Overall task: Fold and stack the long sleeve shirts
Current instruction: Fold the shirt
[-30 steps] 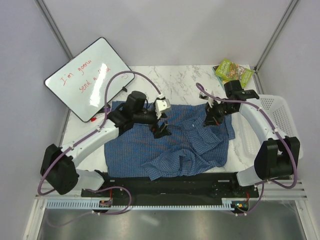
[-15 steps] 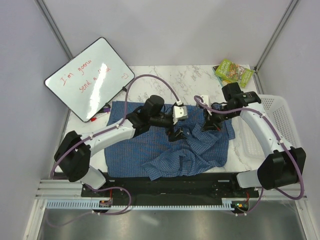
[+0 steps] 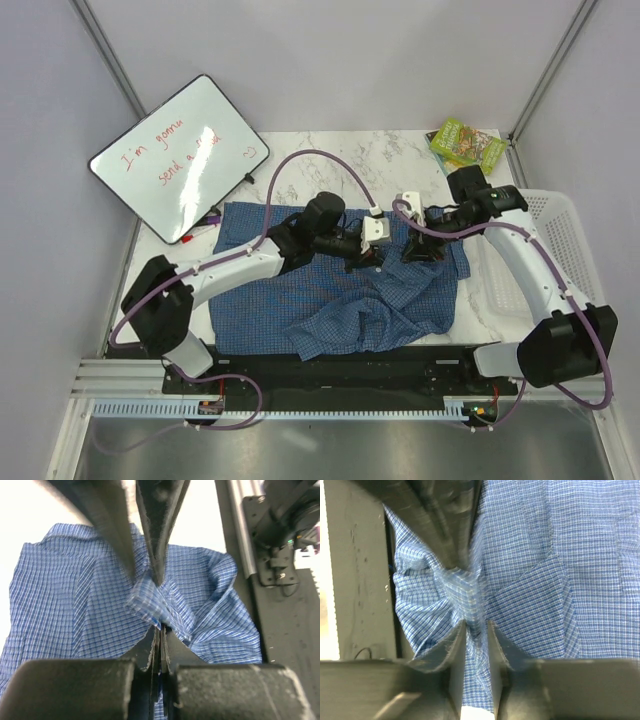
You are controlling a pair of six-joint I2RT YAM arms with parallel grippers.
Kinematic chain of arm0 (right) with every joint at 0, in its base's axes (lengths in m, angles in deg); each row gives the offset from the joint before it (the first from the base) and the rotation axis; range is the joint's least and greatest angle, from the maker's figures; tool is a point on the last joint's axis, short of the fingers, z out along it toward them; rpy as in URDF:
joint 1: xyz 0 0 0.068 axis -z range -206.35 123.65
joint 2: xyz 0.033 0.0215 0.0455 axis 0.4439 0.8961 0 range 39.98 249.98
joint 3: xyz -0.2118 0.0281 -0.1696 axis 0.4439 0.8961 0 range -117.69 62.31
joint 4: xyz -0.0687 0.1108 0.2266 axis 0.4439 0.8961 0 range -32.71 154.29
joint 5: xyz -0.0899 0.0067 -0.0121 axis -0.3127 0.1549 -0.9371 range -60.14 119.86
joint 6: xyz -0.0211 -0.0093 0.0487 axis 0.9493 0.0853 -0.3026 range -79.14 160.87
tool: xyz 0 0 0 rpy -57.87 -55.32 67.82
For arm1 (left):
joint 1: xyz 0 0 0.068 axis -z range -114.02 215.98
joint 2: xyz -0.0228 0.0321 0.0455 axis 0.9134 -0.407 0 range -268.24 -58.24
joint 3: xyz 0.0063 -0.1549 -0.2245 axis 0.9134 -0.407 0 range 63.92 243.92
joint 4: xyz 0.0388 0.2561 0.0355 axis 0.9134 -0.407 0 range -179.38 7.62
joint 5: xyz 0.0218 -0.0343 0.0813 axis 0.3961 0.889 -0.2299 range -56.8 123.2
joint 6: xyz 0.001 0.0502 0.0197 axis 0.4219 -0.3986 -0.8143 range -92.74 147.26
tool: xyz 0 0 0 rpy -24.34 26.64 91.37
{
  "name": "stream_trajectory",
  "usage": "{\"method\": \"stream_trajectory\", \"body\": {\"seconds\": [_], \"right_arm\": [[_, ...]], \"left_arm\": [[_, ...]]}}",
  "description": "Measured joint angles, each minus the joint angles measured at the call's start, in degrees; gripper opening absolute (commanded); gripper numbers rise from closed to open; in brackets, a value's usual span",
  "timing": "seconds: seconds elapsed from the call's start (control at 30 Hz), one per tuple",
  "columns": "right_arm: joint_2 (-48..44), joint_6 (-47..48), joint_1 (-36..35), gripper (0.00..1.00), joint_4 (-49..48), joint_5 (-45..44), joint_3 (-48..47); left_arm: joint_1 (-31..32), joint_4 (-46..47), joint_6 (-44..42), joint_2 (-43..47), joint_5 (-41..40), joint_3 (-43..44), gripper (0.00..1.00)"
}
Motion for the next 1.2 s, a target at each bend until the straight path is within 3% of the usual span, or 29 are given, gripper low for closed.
{"method": "stream_trajectory", "body": {"seconds": [0.1, 0.27, 0.53, 0.7, 1.0, 1.2], "right_arm": [[-0.1, -3.4, 2.1, 0.53, -1.9, 1.6, -0.4], [3.4, -9.6, 11.4, 0.59, -6.1, 4.6, -5.8], [14.3, -18.5, 14.9, 0.5, -13.2, 4.4, -10.8], [19.8, -21.1, 14.9, 0.5, -14.8, 3.7, -10.8], [20.8, -22.9, 15.5, 0.5, -17.7, 1.4, -11.0], [20.8, -23.2, 15.5, 0.4, -18.6, 2.4, -10.7]], "left_arm": [[1.0, -1.9, 1.0, 0.6, 0.2, 1.4, 0.02], [1.5, -8.3, 1.3, 5.0, -0.5, 3.3, 0.02], [1.6, -21.0, -6.7, 10.5, -1.2, 8.2, 0.02], [1.6, -25.5, -8.6, 10.7, -3.6, 9.0, 0.02], [-7.4, -28.4, -8.4, 10.1, -2.9, 12.5, 0.02], [-2.4, -35.8, -15.1, 13.8, 1.8, 12.8, 0.02]]}}
